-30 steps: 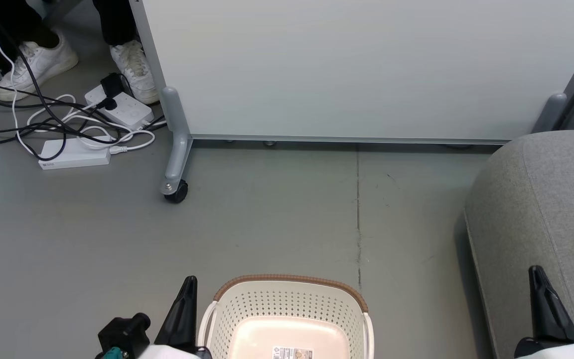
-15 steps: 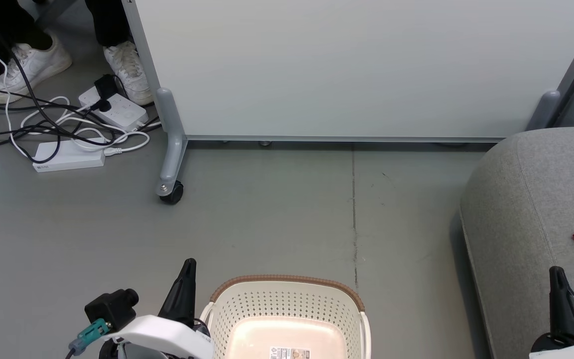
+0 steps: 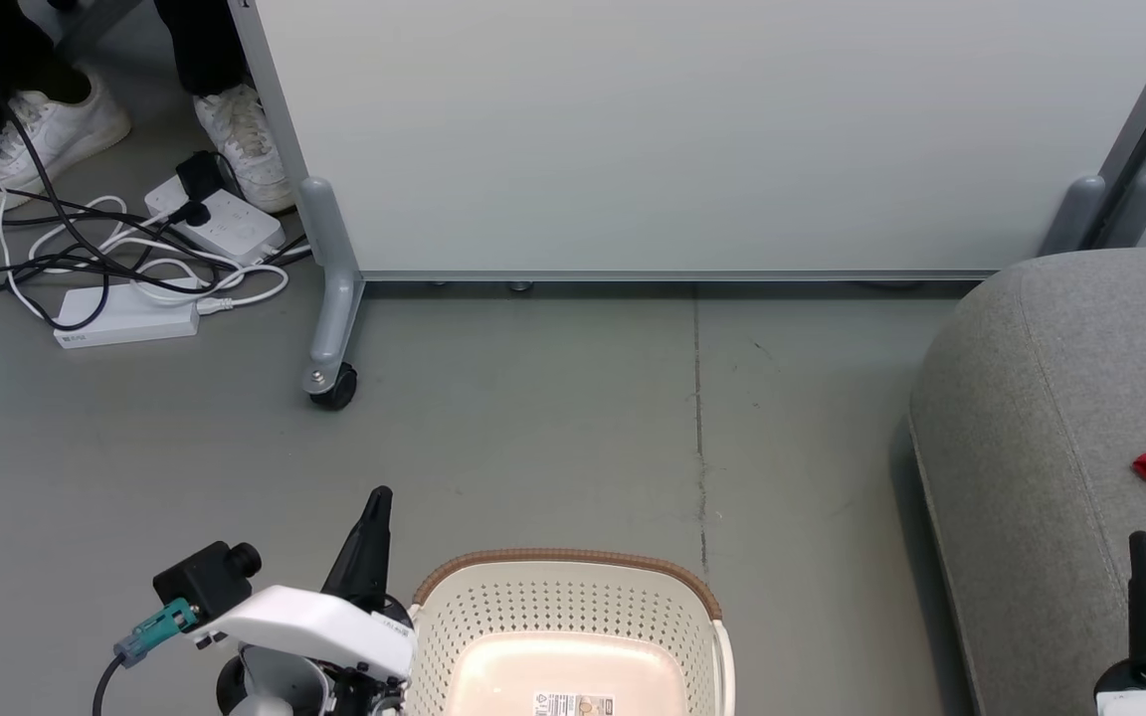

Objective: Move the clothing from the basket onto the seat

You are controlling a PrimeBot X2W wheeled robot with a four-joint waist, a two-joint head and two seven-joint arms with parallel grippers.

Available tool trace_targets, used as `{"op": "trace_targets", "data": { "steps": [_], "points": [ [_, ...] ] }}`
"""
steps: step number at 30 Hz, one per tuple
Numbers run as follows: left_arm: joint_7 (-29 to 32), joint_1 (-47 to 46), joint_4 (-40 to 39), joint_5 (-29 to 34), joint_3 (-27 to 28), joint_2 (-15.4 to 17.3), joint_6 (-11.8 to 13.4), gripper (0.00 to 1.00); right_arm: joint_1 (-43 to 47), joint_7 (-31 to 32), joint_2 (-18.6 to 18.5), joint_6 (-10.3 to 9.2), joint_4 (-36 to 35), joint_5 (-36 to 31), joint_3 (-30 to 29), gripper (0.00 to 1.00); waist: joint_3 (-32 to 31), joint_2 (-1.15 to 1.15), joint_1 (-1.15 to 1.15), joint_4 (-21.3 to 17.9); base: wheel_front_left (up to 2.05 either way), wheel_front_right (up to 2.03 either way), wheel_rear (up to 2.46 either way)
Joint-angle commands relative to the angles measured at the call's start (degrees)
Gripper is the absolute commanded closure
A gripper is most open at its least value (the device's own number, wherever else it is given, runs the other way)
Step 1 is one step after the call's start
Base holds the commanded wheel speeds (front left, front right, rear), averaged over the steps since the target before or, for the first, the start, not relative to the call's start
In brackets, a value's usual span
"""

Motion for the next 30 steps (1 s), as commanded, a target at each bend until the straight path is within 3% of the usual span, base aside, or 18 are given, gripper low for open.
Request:
{"op": "trace_targets", "data": {
  "steps": [1, 30],
  "points": [
    [0.54, -2.62, 0.08, -2.58, 0.40, 0.12, -0.60, 1.00, 0.04, 0.45, -0.33, 0.01, -1.24, 2.66, -0.75, 1.00, 0.00, 0.00, 0.00, -0.11, 0.00, 0.00, 0.00],
    [5.70, -9.24, 4.84, -20.95, 0.77, 0.19, -2.90, 1.00, 0.96, 3.40, -0.32, 0.04, -3.18, 21.84, -3.59, 1.00, 0.07, 0.00, 0.00, -1.60, 0.00, 0.00, 0.00]
  ]
}}
